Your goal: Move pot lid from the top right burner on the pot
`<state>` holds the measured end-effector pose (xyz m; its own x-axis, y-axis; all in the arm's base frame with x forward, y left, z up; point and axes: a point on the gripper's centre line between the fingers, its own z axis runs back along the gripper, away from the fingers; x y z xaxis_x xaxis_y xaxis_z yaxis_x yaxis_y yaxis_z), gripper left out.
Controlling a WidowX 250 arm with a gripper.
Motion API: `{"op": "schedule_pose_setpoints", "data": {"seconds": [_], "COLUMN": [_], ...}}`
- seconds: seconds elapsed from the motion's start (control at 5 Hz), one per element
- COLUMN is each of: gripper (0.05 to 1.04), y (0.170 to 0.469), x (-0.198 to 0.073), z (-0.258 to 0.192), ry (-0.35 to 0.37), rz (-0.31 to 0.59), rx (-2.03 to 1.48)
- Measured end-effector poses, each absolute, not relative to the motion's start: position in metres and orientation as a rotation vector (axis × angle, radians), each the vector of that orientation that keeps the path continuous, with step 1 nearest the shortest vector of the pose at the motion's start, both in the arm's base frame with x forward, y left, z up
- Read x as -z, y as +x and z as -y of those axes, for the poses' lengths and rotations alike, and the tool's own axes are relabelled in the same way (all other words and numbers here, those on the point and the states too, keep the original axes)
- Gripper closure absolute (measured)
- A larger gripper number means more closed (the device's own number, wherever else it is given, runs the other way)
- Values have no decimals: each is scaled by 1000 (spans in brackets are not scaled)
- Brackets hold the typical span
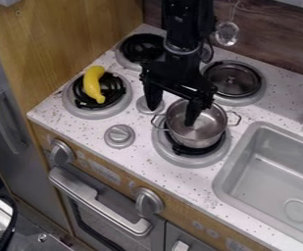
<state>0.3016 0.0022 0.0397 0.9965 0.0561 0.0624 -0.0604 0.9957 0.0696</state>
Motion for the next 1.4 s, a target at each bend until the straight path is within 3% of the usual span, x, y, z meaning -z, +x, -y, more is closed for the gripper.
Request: {"op": "schedule_pose_setpoints", "data": {"seconds": [0.2, 0.6, 0.8, 1.0, 1.2, 1.4], "gripper": [84, 84, 84, 84, 84, 84], "y": [297, 330, 355, 393, 427, 458], "x": [-30, -19, -16, -14, -4, 3], "z": [-1, 25, 35, 30, 30, 35], "ry": [69, 3, -24, 16, 40, 14], "rz": [23, 83, 231, 465, 529, 585], "rx": [-58, 70, 90, 21, -2, -20]}}
